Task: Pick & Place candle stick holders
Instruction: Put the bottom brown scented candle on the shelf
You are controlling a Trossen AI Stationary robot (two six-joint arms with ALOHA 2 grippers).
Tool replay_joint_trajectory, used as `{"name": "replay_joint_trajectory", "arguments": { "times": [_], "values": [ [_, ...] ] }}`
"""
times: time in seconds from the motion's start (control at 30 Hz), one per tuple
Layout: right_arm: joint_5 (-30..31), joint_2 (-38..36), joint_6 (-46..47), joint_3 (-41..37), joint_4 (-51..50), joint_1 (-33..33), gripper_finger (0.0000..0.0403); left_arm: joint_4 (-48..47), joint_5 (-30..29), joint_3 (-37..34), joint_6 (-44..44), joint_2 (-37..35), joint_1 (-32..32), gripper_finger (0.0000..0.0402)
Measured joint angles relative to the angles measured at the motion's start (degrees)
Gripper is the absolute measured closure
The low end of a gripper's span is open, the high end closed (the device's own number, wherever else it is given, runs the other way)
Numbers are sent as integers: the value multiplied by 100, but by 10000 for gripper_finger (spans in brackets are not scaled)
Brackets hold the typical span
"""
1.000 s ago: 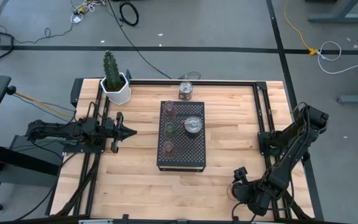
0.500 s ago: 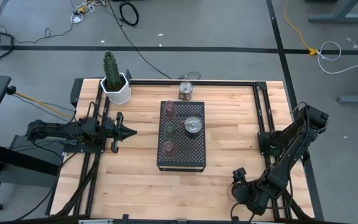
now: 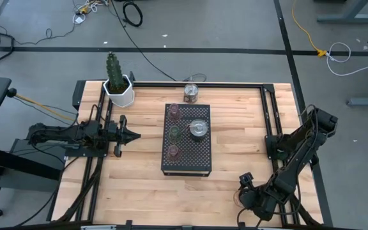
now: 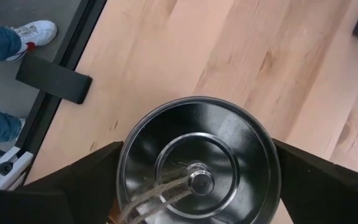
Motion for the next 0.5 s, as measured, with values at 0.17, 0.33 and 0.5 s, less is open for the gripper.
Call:
{"name": "replay_joint_trajectory", "arguments": {
  "times": [0.17,0.33,0.5],
  "values": [
    [0,-2,-2,0,0,0,32,1,0,1,0,1,1,383],
    [0,-2,-1,0,0,0,29,0,0,0,1,1,1,383],
    [4,-2,-2,0,0,0,34,0,0,0,0,1,0,383]
  ]
}}
